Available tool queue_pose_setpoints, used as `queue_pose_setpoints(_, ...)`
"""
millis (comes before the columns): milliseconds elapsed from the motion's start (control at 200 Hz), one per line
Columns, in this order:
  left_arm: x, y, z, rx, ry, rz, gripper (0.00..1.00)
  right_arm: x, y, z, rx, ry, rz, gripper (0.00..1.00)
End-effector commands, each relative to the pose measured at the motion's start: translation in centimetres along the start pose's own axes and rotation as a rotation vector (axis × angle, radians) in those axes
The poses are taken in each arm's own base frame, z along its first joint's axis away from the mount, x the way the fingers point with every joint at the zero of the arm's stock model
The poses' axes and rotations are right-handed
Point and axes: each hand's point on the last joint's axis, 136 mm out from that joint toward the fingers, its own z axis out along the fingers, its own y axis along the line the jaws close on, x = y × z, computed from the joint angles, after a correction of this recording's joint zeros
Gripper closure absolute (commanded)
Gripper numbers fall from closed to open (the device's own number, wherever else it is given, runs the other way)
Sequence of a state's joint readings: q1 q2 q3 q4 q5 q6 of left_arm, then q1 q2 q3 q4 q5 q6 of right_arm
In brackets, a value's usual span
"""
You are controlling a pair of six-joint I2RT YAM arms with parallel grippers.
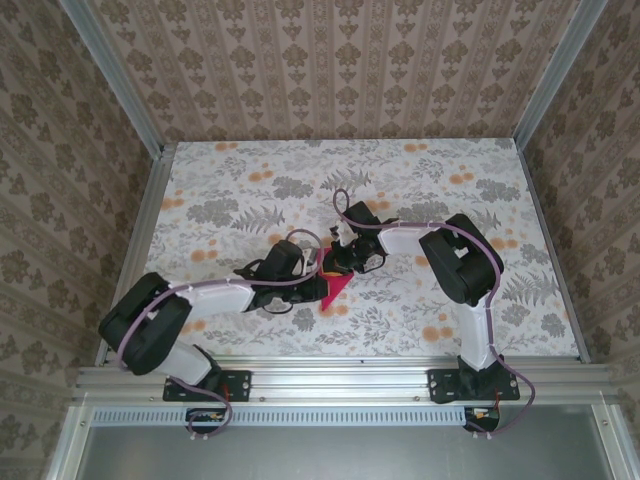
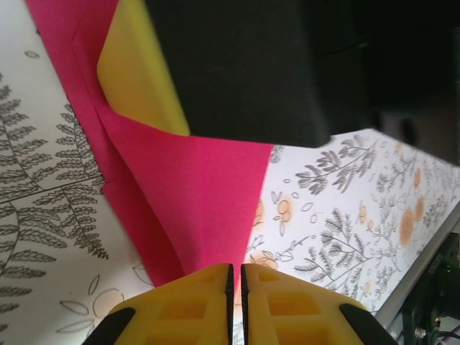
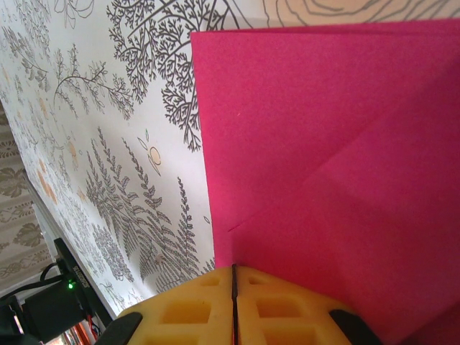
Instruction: Fold a paper plane with a square sheet of paper (pick it up from the middle)
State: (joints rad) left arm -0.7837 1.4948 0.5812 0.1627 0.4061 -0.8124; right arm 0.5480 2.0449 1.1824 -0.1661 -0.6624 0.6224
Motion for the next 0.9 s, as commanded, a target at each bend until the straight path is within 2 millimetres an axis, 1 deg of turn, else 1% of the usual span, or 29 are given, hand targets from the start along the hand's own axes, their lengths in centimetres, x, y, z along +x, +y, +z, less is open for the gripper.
queue_pose_setpoints(0, -1.5, -1.8, 0.4, 0.075, -0.021, 0.003, 0.86, 1.7, -3.7, 1.0, 0.123, 0.047, 0.054, 0.91)
queue_pose_setpoints(105, -1.2, -1.4, 0.9, 0.078, -0.013, -0.007, 0.86, 1.9, -3.9, 1.0, 0.126, 0.049, 0.055, 0.91)
queue_pose_setpoints(185, -0.5, -0.4, 1.3, 0.058, 0.007, -0.030, 0.86, 1.9, -4.0, 1.0, 0.128, 0.050, 0.056, 0.91)
queue_pose_setpoints(340, 1.9, 1.0, 1.9, 0.043, 0.064, -0.068, 0.86, 1.8, -4.1, 1.2, 0.130, 0.052, 0.060, 0.90)
queue_pose_setpoints(525, 4.5, 1.8, 2.4, 0.022, 0.115, -0.085, 0.86, 1.8, -4.2, 1.3, 0.136, 0.051, 0.063, 0.91)
queue_pose_setpoints(660, 5.4, 1.5, 2.8, 0.033, 0.137, -0.074, 0.86, 1.7, -4.2, 1.3, 0.135, 0.050, 0.060, 0.90)
queue_pose_setpoints(785, 5.2, 0.5, 2.6, 0.058, 0.132, -0.051, 0.84, 1.7, -4.4, 1.4, 0.143, 0.051, 0.060, 0.91)
queue_pose_setpoints(895, 5.3, 0.3, 2.3, 0.056, 0.124, -0.049, 0.82, 1.8, -4.6, 1.4, 0.147, 0.053, 0.063, 0.91)
